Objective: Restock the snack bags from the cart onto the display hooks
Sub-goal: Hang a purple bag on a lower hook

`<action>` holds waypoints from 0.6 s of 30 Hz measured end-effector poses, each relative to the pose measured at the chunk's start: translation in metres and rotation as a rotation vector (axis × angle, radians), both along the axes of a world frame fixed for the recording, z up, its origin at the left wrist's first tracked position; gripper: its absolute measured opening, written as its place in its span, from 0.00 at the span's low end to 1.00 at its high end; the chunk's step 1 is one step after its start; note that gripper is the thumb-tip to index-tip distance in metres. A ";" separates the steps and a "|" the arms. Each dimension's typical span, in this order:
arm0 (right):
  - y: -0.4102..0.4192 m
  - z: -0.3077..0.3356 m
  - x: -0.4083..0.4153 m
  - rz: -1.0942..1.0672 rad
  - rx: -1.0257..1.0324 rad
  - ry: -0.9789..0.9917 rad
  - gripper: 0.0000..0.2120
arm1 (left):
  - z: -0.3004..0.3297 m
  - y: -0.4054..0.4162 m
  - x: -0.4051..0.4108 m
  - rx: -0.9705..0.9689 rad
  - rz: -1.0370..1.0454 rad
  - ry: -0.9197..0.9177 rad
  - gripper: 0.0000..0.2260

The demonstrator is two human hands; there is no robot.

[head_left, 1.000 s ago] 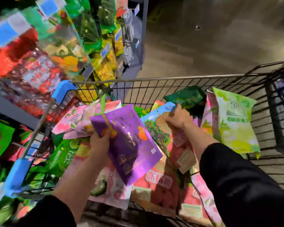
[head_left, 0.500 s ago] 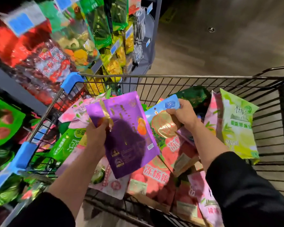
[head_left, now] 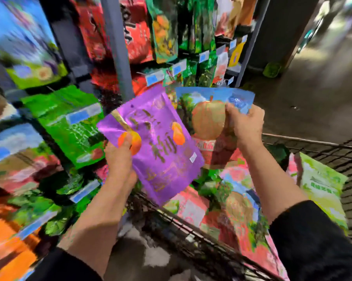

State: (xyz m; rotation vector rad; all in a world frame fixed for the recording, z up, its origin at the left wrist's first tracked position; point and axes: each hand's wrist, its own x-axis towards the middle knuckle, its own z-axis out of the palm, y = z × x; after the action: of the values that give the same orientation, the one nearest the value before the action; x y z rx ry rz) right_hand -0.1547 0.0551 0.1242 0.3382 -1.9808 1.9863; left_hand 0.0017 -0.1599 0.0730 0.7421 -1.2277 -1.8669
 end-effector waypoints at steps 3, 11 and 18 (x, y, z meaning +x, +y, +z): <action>-0.046 0.015 0.050 0.133 -0.030 0.042 0.14 | 0.008 -0.021 0.064 0.082 0.152 0.043 0.12; -0.158 -0.011 0.179 0.362 0.136 -0.006 0.12 | -0.019 -0.073 0.237 0.100 0.449 0.001 0.13; -0.233 -0.060 0.237 0.513 0.194 -0.107 0.14 | -0.041 -0.086 0.313 0.082 0.629 -0.045 0.05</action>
State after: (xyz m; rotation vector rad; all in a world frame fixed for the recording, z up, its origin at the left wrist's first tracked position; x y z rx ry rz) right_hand 0.0823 -0.1782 0.0643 0.8804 -2.3407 2.1324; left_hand 0.3146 -0.2458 0.0319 1.0734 -0.8129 -1.3860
